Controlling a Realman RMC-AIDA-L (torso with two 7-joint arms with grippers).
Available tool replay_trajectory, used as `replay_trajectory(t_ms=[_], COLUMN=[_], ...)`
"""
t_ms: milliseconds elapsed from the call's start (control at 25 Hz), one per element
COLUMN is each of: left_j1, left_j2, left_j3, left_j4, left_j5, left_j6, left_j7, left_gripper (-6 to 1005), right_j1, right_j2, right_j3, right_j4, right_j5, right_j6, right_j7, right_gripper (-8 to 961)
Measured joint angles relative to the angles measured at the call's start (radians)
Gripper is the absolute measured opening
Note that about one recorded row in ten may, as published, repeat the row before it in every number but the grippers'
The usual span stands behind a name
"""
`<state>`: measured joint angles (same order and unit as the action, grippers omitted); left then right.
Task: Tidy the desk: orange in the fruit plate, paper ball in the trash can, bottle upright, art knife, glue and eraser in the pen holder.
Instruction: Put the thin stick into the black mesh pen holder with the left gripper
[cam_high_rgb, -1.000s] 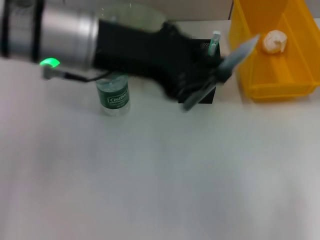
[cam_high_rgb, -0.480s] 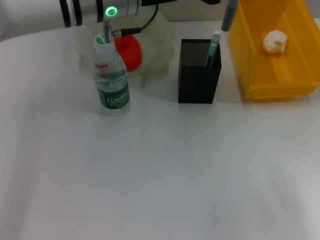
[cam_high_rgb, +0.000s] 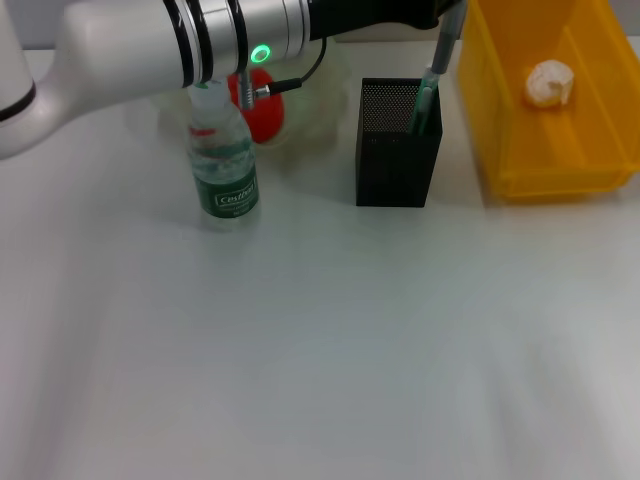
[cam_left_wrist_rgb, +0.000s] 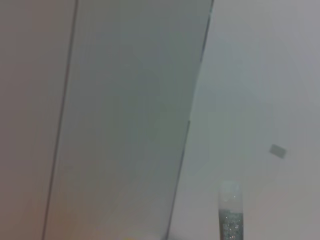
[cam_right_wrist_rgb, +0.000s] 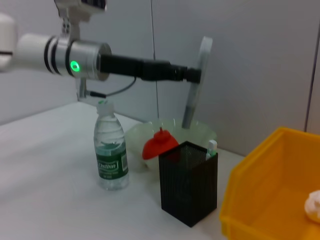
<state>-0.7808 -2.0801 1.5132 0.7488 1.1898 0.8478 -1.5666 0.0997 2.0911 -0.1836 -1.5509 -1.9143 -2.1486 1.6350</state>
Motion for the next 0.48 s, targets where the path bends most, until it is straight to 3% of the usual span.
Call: replay_trajectory(t_ms=[80, 120, 480], left_j1=[-0.002, -0.005, -0.009], left_j2=[0.0, 0.0, 0.0], left_j3=[0.014, 0.049, 0.098], left_j4=[-0.027, -0.066, -0.123], left_j5=[-0.045, -0.13, -0.203], left_j6=[-0.013, -0.043, -0.128], left_j7=[0.046, 0.114, 0.193], left_gripper=[236, 238, 255], right_j1=[0.002, 0.002, 0.019], right_j2=[-0.004, -0.005, -0.002], right_j3=[0.001, -0.001, -0.012], right_j4=[0.024, 0.031, 0.04], right_j5=[0.0, -0.001, -0.005], right_j6=[0.005, 0.008, 0.008], right_j7=[-0.016, -0.029, -0.03], right_gripper=[374, 374, 374])
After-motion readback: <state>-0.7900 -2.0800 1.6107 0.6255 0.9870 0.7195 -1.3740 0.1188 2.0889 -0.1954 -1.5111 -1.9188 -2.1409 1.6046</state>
